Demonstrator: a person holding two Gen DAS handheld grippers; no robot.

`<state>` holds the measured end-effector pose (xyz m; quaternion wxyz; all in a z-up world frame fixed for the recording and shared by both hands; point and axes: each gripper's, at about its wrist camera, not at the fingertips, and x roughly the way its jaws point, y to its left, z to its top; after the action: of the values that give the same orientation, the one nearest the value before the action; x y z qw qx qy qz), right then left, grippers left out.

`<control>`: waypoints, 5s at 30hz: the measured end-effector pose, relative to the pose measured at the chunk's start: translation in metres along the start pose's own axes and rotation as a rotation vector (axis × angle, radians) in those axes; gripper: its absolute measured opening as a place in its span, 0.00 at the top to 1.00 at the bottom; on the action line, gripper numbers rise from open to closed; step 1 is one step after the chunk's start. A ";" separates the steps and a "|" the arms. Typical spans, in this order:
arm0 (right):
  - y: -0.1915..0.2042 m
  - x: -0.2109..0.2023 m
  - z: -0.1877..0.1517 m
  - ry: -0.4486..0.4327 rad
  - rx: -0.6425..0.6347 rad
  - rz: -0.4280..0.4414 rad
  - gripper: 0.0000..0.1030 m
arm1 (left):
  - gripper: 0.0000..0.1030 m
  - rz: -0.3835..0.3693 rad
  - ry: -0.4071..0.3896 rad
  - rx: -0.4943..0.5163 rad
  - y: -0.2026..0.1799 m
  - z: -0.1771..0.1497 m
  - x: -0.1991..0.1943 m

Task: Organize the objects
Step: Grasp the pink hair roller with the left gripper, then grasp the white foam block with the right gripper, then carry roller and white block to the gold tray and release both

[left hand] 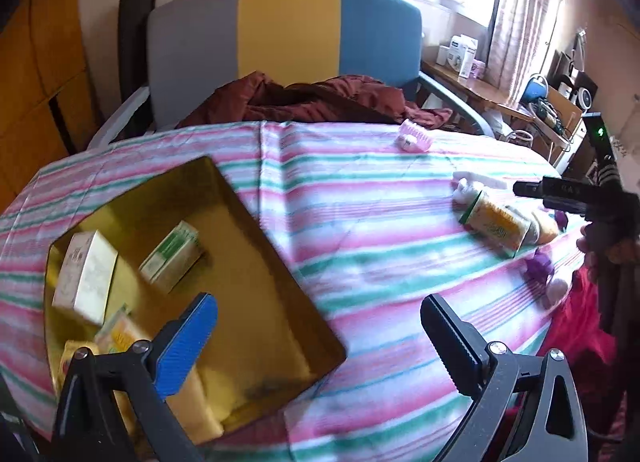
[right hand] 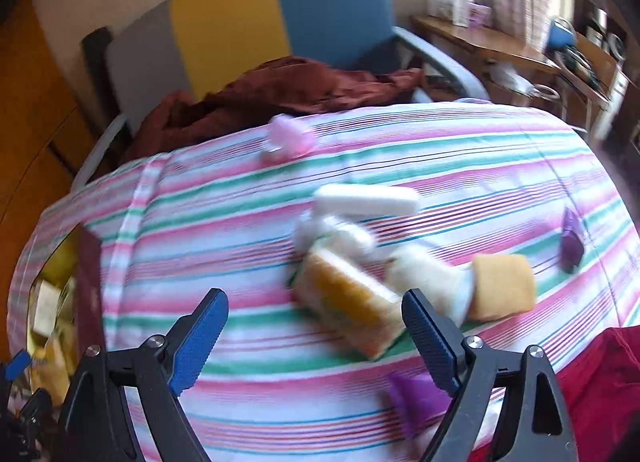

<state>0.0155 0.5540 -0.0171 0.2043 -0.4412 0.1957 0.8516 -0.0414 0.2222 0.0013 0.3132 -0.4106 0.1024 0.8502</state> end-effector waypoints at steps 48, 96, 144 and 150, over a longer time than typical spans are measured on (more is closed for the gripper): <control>-0.083 0.026 0.013 0.039 0.240 0.141 0.13 | 0.37 -0.108 0.118 0.437 -0.182 0.212 0.314; -0.046 0.030 0.068 -0.009 0.387 0.314 0.73 | 0.37 -0.184 -0.006 -0.049 -0.004 0.067 0.014; 0.288 0.006 -0.105 0.194 -0.422 0.438 0.23 | 0.17 0.122 -0.119 -0.447 0.231 -0.003 -0.047; 0.283 -0.008 -0.107 0.129 -0.417 0.442 0.22 | 0.14 0.181 -0.095 -0.449 0.217 -0.047 -0.062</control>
<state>-0.0563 0.2601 -0.0242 -0.0936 -0.4736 0.1206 0.8674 -0.1168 0.0042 0.0002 0.1412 -0.4187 -0.0677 0.8945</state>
